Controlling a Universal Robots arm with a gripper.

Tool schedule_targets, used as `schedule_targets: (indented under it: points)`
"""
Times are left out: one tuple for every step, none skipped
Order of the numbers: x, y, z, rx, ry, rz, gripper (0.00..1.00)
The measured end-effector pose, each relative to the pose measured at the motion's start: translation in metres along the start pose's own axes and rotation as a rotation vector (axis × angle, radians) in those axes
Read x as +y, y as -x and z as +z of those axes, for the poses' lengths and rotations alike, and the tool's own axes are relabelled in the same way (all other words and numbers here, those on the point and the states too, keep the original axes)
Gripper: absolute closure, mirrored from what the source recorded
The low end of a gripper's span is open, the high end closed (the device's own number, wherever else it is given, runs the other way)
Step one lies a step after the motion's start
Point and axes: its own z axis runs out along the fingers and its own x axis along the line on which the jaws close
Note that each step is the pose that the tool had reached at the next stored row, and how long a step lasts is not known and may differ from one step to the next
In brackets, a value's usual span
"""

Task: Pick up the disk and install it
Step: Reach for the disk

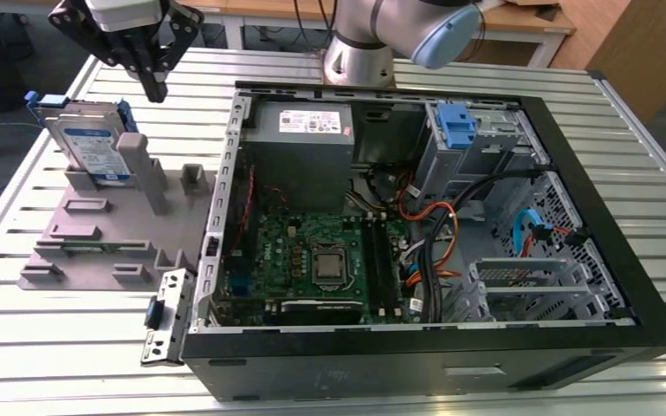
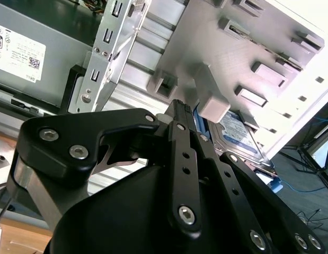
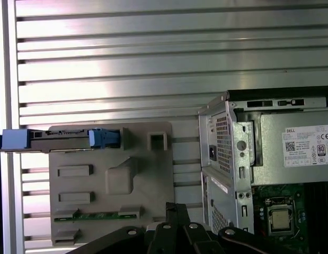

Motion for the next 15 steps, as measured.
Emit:
schedule_targets:
  points:
    - [-0.0001, -0.0012, 0.0000, 0.0000, 0.0000, 0.000, 0.89]
    - [-0.0002, -0.0026, 0.0000, -0.0001, 0.0000, 0.000, 0.89]
    - [-0.0003, -0.0043, 0.0001, 0.0000, 0.0000, 0.000, 0.89]
    - [-0.0005, -0.0061, 0.0001, 0.0000, 0.0000, 0.000, 0.89]
    - [-0.0006, -0.0079, 0.0002, 0.0000, 0.0000, 0.000, 0.89]
    - [-0.0007, -0.0098, 0.0002, -0.0001, 0.0001, 0.000, 0.89]
    - [-0.0009, -0.0118, 0.0003, -0.0001, 0.0001, 0.000, 0.89]
    - [-0.0011, -0.0139, 0.0003, 0.0000, 0.0001, 0.000, 0.89]
    - [-0.0013, -0.0160, 0.0004, -0.0001, 0.0001, 0.000, 0.89]
    - [-0.0014, -0.0183, 0.0005, -0.0001, 0.0001, 0.000, 0.89]
    - [-0.0016, -0.0207, 0.0005, 0.0000, 0.0000, 0.000, 0.89]
    - [-0.0018, -0.0232, 0.0005, 0.0000, 0.0000, 0.000, 0.89]
    - [-0.0020, -0.0256, 0.0006, 0.0000, 0.0000, 0.000, 0.89]
    - [-0.0022, -0.0281, 0.0006, 0.0000, 0.0000, 0.000, 0.89]
    - [-0.0024, -0.0303, 0.0007, -0.0001, 0.0001, 0.000, 0.89]
